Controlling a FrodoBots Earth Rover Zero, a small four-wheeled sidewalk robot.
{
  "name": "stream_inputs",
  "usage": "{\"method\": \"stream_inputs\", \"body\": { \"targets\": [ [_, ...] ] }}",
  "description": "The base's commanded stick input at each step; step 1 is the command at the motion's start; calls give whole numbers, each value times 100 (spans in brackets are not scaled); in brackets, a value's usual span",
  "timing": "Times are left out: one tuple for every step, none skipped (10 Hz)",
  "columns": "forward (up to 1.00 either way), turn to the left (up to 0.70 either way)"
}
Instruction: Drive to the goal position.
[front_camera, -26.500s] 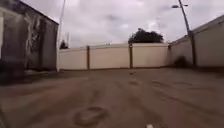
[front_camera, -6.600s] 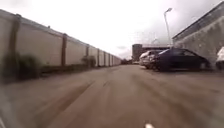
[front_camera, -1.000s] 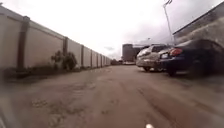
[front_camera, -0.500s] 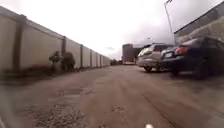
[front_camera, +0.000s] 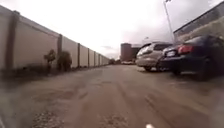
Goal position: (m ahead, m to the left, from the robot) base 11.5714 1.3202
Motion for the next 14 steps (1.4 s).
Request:
{"method": "stream_inputs", "body": {
  "targets": [
    [60,1],
    [60,5],
    [60,13],
    [60,3],
    [60,0],
    [60,0],
    [60,0],
    [60,0],
    [60,0],
    [60,0],
    [60,0],
    [60,0],
    [60,0],
    [60,0]
  ]
}}
